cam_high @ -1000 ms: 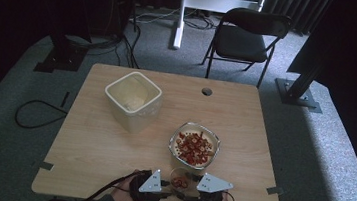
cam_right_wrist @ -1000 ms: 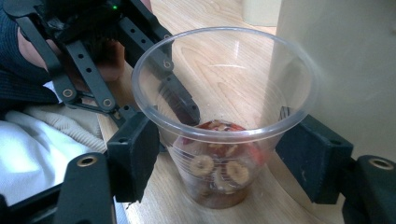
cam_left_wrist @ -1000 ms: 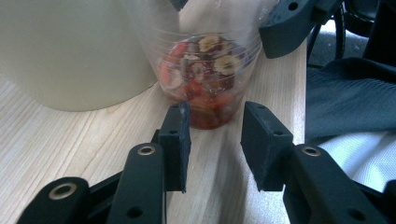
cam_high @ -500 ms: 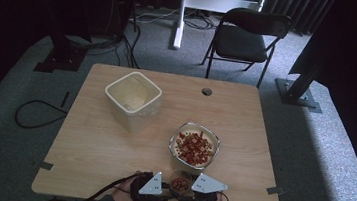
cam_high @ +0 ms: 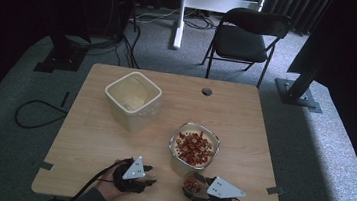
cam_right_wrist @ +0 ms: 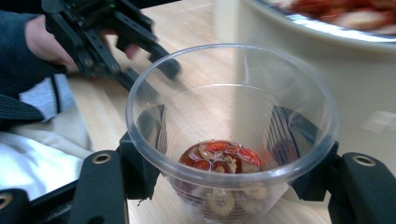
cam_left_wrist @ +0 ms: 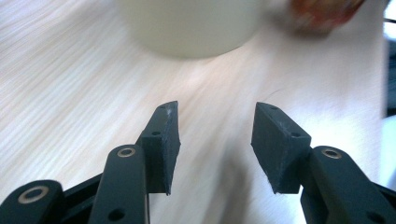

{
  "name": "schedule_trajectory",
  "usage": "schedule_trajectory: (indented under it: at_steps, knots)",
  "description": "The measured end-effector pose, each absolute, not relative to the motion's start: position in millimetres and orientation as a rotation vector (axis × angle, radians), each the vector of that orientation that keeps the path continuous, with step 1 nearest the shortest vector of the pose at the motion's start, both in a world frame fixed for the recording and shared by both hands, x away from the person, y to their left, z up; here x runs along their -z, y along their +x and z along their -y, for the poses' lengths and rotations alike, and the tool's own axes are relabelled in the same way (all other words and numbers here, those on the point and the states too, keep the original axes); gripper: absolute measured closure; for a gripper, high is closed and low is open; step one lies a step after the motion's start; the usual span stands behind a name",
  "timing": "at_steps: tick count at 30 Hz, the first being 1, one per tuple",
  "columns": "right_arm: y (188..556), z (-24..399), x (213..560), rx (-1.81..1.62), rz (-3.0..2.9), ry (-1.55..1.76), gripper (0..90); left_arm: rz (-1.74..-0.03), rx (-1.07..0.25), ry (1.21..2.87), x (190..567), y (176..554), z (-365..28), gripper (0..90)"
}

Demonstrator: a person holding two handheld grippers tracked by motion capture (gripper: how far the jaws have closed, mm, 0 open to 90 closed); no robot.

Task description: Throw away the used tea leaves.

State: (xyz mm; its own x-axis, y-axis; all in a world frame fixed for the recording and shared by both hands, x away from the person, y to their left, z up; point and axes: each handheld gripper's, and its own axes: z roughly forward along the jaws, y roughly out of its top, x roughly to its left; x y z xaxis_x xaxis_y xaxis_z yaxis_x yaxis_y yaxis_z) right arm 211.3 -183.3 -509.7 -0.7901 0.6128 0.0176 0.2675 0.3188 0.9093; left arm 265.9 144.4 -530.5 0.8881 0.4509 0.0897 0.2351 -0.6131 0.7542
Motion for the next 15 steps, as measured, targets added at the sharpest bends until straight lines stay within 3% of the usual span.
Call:
schedule_trajectory:
  at_steps: [15]
  knots:
    - [212.1, 216.8, 497.0, -1.374, -2.203, 0.829, 37.1, -0.688, -0.474, 2.229, 531.8, 287.9, -184.7, 47.9]
